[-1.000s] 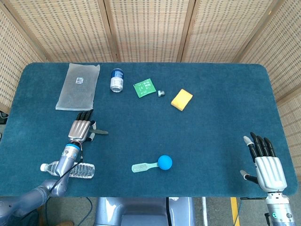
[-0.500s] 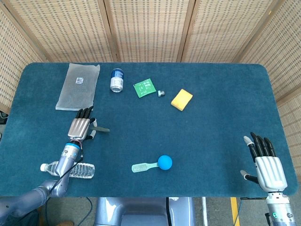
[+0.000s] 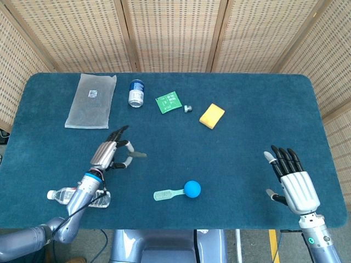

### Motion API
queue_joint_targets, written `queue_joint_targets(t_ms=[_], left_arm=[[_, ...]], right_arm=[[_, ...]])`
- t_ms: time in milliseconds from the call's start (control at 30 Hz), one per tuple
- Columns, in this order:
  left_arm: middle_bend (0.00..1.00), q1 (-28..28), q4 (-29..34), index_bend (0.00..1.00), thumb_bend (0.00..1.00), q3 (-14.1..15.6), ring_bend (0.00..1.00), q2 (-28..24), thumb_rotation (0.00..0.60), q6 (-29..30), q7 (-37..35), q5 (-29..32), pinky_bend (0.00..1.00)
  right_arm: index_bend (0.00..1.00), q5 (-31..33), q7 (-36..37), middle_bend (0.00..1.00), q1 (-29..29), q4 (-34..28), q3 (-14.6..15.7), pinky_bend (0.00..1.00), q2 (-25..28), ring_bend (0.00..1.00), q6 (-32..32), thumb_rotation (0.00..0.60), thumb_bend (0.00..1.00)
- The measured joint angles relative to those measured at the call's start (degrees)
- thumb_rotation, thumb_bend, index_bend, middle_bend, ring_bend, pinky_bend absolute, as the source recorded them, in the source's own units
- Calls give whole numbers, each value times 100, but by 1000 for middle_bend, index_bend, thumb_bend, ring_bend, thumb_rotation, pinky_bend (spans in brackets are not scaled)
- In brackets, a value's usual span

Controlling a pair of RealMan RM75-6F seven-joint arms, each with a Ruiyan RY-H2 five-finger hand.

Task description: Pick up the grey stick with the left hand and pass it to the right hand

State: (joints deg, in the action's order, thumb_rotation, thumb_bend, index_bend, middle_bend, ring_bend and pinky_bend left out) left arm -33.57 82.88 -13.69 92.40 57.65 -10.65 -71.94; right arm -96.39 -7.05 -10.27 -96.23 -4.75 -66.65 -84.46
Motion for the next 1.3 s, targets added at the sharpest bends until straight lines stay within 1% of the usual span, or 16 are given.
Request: queue_joint_targets(t_ms=[133,200,267,367,433,567,700,800,867,1033,1133,1300], left_arm=[[0,-132,711,737,419,-148,0,-189,600,-476,-861,68,0],[0,-259,851,740,419,-260,0,-186,600,-670,-1084,147,0],[0,-425,868,741,419,-389,0,-87,600,-789,-1175,267,0],[0,-671,770,743,419,-543,0,144,600,-933,-1187,472,0],[0,-836,691,745,420,-625,0,282,600,-1039,-1154,618,0],[0,-1093,587,746,419,-740,0,457,600,-1218,-1041,848,0],[0,-1331,528,747,420,-835,0,564,600,-1395,-930,1030,0],[0,-1508,491,747,420,-907,0,657,600,-1489,-855,1152,0],[0,-1613,480,748,421,-947,0,739,600,-1530,-821,1217,0],[0,-1803,441,749,422,-947,0,871,600,-1544,-532,1416,0],[0,-1876,445,749,421,-931,0,926,600,-1517,-441,1545,0],[0,-1887,449,749,421,-909,0,949,600,-1514,-465,1592,0]], right_arm=[[175,-228,725,0,-336,130,-66,0,117,0,189,600,0],[177,-293,1100,0,-504,134,-80,0,187,0,331,600,0],[184,-364,1568,0,-751,114,-92,0,295,0,582,600,0],[236,-418,2081,0,-1185,56,-155,0,428,0,975,600,3],[263,-385,2299,0,-1435,-29,-243,0,473,0,1167,600,24],[320,-164,2593,0,-1759,-284,-458,0,504,0,1435,600,103],[398,102,2691,0,-2030,-571,-681,0,499,0,1666,600,168],[428,310,2638,0,-2214,-691,-791,0,467,0,1858,600,203],[441,426,2470,0,-2336,-701,-840,0,409,0,2026,600,227],[468,653,1898,0,-2608,-672,-875,0,205,0,2363,600,246],[479,741,1644,0,-2724,-614,-866,0,79,0,2456,600,257],[504,849,1523,0,-2789,-567,-854,0,2,0,2474,600,285]])
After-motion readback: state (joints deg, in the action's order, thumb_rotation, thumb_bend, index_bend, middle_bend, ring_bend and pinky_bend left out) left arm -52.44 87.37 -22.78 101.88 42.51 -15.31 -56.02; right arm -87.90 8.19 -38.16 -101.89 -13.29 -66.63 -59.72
